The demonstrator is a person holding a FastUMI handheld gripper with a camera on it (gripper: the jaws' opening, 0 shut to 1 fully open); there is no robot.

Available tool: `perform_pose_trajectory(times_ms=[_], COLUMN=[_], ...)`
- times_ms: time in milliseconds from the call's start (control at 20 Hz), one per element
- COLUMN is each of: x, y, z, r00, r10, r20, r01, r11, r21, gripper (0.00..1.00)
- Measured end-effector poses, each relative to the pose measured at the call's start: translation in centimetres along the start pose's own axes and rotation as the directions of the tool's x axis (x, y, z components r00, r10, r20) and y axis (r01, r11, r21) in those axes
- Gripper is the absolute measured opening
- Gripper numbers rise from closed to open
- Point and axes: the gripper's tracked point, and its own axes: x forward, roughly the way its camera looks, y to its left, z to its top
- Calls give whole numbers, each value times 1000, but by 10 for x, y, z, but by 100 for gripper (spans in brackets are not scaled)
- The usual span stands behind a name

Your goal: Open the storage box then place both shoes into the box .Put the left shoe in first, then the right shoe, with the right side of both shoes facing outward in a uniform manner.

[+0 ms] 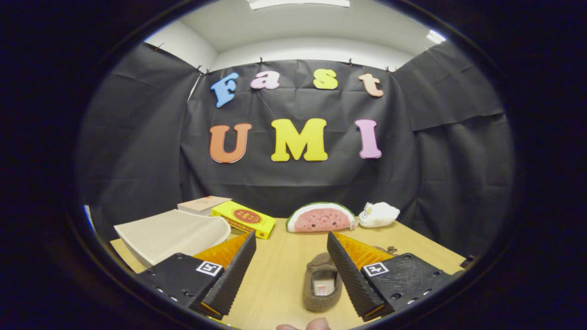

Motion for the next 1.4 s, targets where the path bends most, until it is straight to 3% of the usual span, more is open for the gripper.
perform_pose_trajectory(times_ms=[350, 650, 950, 1050, 1250, 1350, 1400], x=[16, 30, 32, 29, 34, 39, 40], y=[63, 129, 154, 161, 175, 174, 169], z=[-23, -60, -71, -76, -85, -84, -81], r00=[973, 894, 826, 792, 749, 755, 761], r10=[218, 412, 531, 578, 630, 625, 620], r20=[-76, -178, -191, -196, -204, -198, -191], r01=[-207, -341, -362, -352, -327, -304, -299], r11=[970, 880, 758, 695, 620, 601, 596], r21=[127, 329, 542, 628, 713, 739, 746], gripper=[95, 95, 95, 95, 95, 93, 83])
